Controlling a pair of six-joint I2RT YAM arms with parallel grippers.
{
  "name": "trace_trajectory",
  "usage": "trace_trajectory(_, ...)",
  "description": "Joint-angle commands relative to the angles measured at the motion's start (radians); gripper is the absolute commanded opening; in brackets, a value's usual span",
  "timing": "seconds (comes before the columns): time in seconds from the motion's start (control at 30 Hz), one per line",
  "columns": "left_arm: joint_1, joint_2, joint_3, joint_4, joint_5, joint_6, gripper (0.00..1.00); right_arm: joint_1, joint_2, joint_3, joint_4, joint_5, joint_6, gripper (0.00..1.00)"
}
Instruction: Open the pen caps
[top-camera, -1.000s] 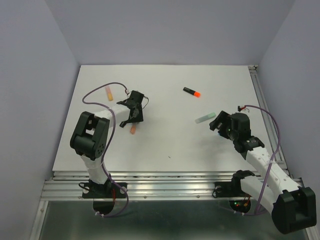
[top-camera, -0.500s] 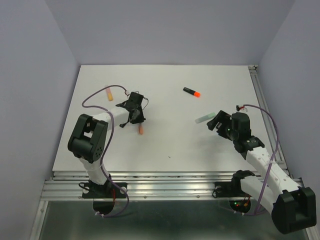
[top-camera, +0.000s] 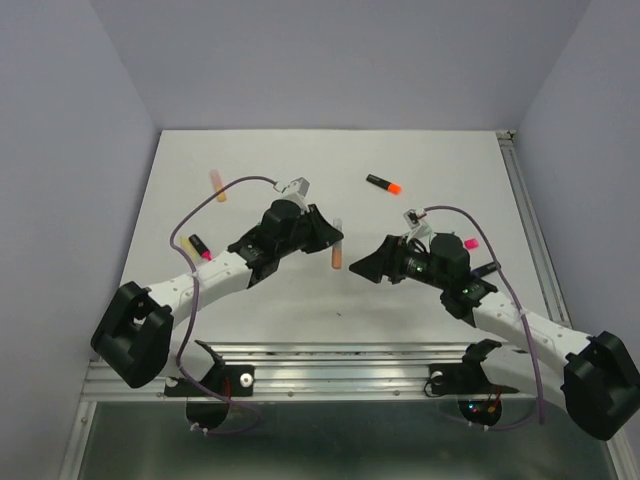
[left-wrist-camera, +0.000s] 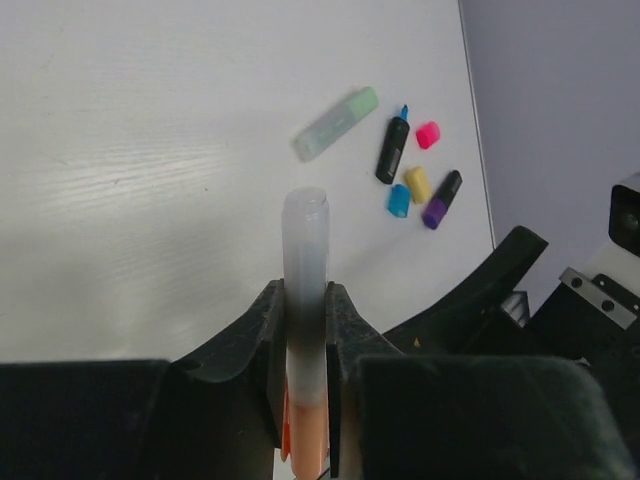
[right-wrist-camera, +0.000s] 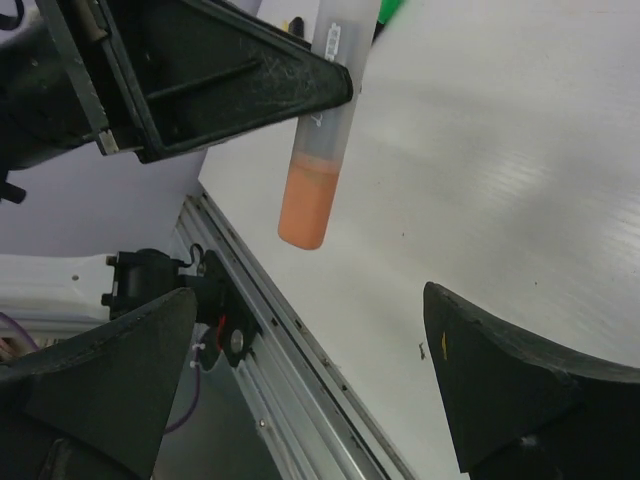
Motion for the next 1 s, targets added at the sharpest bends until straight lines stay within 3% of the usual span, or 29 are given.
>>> trace_trajectory(0.0, 0.005, -0.035, -0.088, 0.250, 0.167, -0.079, 0.00, -0.001, 0.022, -0.028, 0.243, -0.073, 0.074, 1.00)
trace_trajectory(0.43, -0.041, -0.111, -0.129, 0.357, 0.147, -0.160, 0.00, 0.050, 0.163, -0.019, 0.423, -0.056, 0.123, 1.00)
trace_trajectory(0.57, -0.044, -0.124, -0.137, 0.365, 0.151, -0.166, 0.00, 0.063, 0.181, -0.039, 0.539, -0.070, 0.157, 0.93)
trace_trajectory(0.7, -0.044, -0.150, -0.154, 0.371, 0.150, -0.177, 0.00, 0.077, 0.212, -0.045, 0.607, -0.096, 0.180, 0.81)
trace_trajectory(0.83, -0.044, -0.184, -0.164, 0.374, 0.141, -0.188, 0.00, 0.086, 0.236, -0.047, 0.653, -0.113, 0.210, 0.60)
trace_trajectory(0.97, -0.044, -0.208, -0.175, 0.376, 0.127, -0.188, 0.00, 0.093, 0.249, -0.039, 0.673, -0.122, 0.223, 0.49)
